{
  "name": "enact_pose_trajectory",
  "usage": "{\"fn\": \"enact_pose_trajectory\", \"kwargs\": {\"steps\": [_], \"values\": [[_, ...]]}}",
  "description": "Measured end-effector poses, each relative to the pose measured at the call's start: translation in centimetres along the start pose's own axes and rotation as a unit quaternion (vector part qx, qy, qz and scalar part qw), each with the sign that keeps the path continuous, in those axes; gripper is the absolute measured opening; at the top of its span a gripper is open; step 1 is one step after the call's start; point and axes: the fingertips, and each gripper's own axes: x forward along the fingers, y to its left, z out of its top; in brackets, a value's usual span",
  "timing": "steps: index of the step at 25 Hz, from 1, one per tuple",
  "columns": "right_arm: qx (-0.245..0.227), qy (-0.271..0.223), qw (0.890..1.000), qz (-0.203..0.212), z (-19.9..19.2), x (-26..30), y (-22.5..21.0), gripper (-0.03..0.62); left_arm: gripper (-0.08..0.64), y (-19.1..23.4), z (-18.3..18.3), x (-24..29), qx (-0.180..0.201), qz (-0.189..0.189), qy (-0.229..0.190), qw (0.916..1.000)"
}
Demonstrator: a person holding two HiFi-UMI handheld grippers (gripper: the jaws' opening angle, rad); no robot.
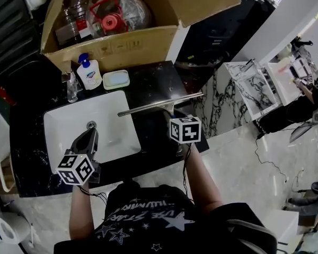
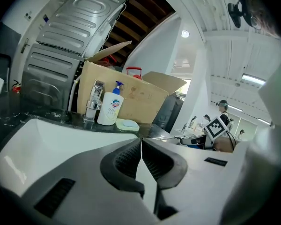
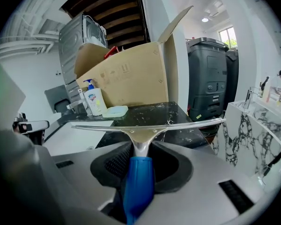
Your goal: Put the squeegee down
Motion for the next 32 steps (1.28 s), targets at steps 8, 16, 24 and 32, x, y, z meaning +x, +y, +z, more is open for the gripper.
{"fn": "enact_pose_trajectory", "kwargs": {"steps": [8,16,24,32], "values": [[-0.002,0.017,1.0,-0.021,0.9,3.3,0.2,0.138,0.021,3.0,0.8,2.8,-0.005,-0.019,0.014,0.9997],[-0.007,0.038,0.999,-0.031,0.5,5.2,-0.3,0.138,0.021,4.1,0.4,4.0,-0.013,-0.024,0.026,0.9993],[-0.012,0.053,0.998,-0.041,0.0,6.1,-0.8,0.138,0.021,4.1,-0.1,4.3,-0.015,-0.028,0.033,0.9989],[-0.011,0.063,0.997,-0.046,-0.1,6.3,-1.1,0.138,0.021,3.8,-0.1,4.3,-0.011,-0.028,0.034,0.999]]}}
